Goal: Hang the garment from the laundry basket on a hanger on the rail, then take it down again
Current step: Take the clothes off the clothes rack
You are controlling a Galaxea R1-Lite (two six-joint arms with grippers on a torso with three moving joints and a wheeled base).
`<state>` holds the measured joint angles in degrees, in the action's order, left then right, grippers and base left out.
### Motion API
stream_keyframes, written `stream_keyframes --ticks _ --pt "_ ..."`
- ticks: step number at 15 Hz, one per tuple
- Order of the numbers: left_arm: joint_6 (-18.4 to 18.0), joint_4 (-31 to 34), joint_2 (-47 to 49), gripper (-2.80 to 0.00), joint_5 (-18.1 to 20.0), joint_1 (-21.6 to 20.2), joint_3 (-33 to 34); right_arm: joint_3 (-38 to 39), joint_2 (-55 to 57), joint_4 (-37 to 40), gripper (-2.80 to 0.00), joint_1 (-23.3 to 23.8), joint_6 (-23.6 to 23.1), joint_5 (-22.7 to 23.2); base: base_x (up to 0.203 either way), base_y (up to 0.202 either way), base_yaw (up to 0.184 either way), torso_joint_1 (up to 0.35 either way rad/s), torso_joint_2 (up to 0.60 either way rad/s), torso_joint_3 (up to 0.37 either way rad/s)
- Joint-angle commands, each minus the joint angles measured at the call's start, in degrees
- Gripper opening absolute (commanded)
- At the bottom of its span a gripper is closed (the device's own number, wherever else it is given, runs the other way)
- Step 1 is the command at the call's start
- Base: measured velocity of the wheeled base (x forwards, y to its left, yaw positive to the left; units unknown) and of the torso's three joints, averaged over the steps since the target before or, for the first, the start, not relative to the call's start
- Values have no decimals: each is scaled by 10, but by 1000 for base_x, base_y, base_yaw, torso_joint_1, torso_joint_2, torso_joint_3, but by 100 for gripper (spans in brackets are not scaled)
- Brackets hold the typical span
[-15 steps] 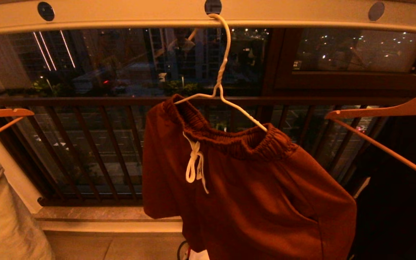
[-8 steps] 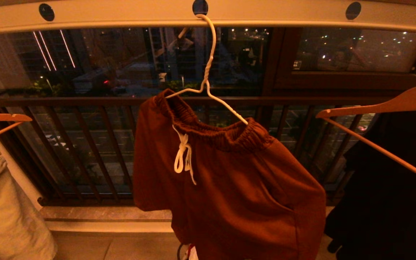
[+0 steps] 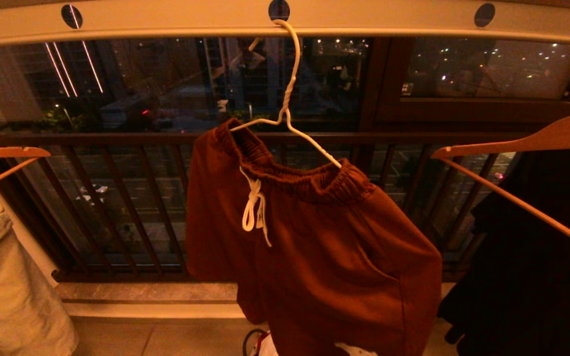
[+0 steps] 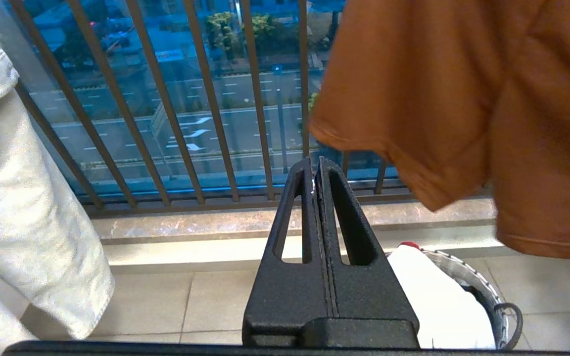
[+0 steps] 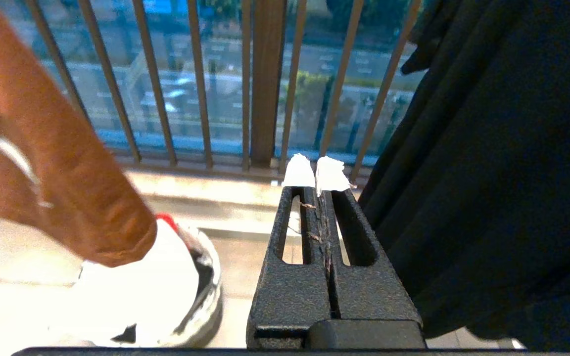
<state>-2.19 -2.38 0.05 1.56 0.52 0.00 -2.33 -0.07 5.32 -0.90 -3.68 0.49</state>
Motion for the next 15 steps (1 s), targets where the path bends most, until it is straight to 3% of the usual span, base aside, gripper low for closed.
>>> stream_keyframes --ticks 1,5,15 --pt "0 -1 0 -280 0 0 9 -19 1 1 -280 0 0 1 0 0 0 0 0 0" --pt "0 -1 0 -280 0 0 9 -89 17 61 -280 0 0 19 0 0 0 0 0 0" --pt "0 -1 0 -280 0 0 8 -274 237 61 -280 -1 1 113 0 0 0 0 0 0"
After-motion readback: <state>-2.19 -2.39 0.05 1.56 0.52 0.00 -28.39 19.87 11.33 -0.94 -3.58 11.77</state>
